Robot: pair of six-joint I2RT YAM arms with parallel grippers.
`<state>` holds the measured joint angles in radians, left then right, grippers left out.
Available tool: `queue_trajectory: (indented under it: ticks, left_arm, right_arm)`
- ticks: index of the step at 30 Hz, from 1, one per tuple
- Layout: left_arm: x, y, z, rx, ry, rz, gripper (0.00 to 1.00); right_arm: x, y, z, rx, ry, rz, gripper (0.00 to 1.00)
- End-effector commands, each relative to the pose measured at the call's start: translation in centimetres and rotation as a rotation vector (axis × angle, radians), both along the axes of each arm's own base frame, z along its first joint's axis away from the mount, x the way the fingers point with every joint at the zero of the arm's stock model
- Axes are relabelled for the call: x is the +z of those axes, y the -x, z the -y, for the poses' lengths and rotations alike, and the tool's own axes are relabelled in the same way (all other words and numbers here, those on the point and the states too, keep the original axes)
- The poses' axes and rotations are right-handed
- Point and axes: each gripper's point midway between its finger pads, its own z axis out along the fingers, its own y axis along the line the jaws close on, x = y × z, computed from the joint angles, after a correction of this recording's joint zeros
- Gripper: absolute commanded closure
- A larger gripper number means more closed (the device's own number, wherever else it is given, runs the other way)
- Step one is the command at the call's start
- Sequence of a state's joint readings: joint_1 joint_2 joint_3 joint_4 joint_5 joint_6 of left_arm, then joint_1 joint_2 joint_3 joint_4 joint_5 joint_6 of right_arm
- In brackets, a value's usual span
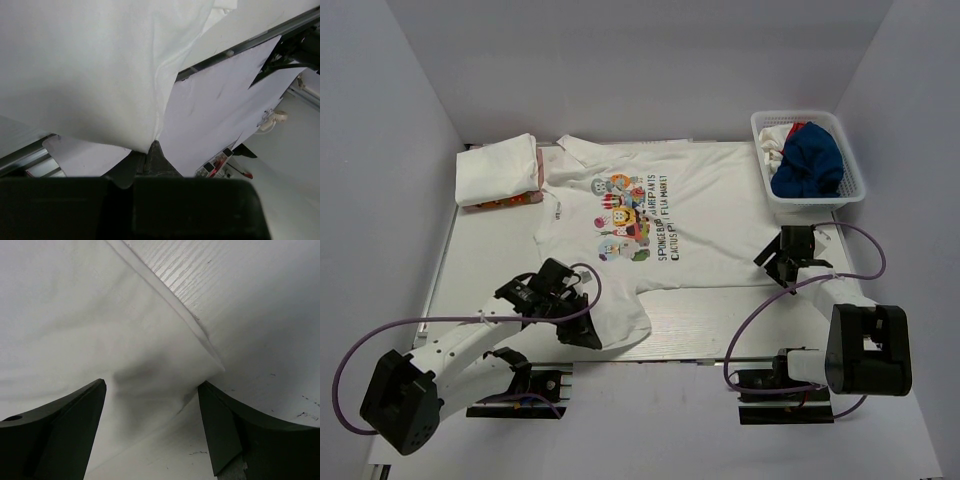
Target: Fold and stack the t-shirts
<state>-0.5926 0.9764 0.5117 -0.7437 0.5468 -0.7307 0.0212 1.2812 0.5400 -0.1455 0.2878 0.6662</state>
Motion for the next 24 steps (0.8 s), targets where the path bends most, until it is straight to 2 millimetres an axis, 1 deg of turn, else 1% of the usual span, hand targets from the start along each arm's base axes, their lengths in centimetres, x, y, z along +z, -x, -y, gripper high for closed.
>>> queue_trajectory:
  ticks: [1,2,3,4,5,6,7,9,10,13,14,17,20,21,22,23,24]
  left_arm:
    - [0.9,1.4,0.0,-0.054,0.019,-0.031,1.0]
    - [1.2,1.3,0.0,-0.061,0.021,-0.023,1.0]
    - [1.2,1.6,0.0,-0.065,0.023,-0.035,1.0]
    - [1.4,1.6,0.0,-0.065,0.022,-0.038,1.0]
    - [1.4,1.7,0.0,-0.074,0.022,-0.038,1.0]
    - [1.8,1.9,0.1,-0.077,0.027,-0.045,1.0]
    - [1.7,2.1,-0.1,-0.077,0.018,-0.06,1.0]
    - [2.2,2.1,-0.1,-0.084,0.019,-0.053,1.0]
    - [2.4,2.2,-0.2,-0.084,0.02,-0.051,1.0]
    - [2.9,2.5,-0.1,-0.092,0.045,-0.049,1.0]
    - [2.9,2.7,-0.2,-0.084,0.047,-0.052,1.0]
    - [3.2,2.9,-0.2,-0.088,0.06,-0.048,1.0]
    - [3.3,2.8,0.1,-0.075,0.08,-0.046,1.0]
    - [3.4,2.6,0.2,-0.075,0.086,-0.037,1.0]
    - [3.5,2.3,0.2,-0.07,0.08,-0.022,1.0]
    - [4.2,1.7,0.7,-0.071,0.094,-0.002,1.0]
    - [4.4,0.8,1.1,-0.073,0.099,0.034,1.0]
  right_arm:
    - [-1.3,1.4,-0.5,-0.021,-0.051,-0.035,0.21]
    - [-1.1,1.5,-0.4,-0.028,-0.047,-0.027,0.25]
    - [-1.2,1.8,-0.3,-0.036,-0.045,-0.027,0.36]
    - [-1.1,1.9,0.2,-0.06,-0.03,-0.015,0.42]
    - [-1.4,2.4,0.3,-0.078,-0.033,-0.017,0.5]
    - [-1.2,2.4,0.3,-0.08,-0.03,-0.007,0.56]
    - [-1.4,2.7,0.3,-0.082,-0.03,-0.013,0.67]
    - [-1.3,2.6,0.4,-0.078,-0.027,-0.005,0.75]
    - [-1.4,2.8,0.4,-0.074,-0.024,-0.012,0.85]
    - [-1.4,3.2,0.1,-0.051,-0.03,-0.027,0.95]
    - [-1.5,3.7,-0.1,-0.041,-0.039,-0.042,1.0]
    - [-1.5,4.6,-0.4,-0.028,-0.048,-0.042,1.0]
    - [-0.8,4.4,-0.5,-0.013,-0.047,0.011,1.0]
    - [-0.1,4.1,-0.5,-0.004,-0.041,0.037,1.0]
    - [0.0,4.1,-0.5,0.002,-0.04,0.037,1.0]
    - [0.2,4.0,-0.5,0.009,-0.038,0.045,1.0]
    - [0.5,3.7,-0.6,0.016,-0.035,0.054,1.0]
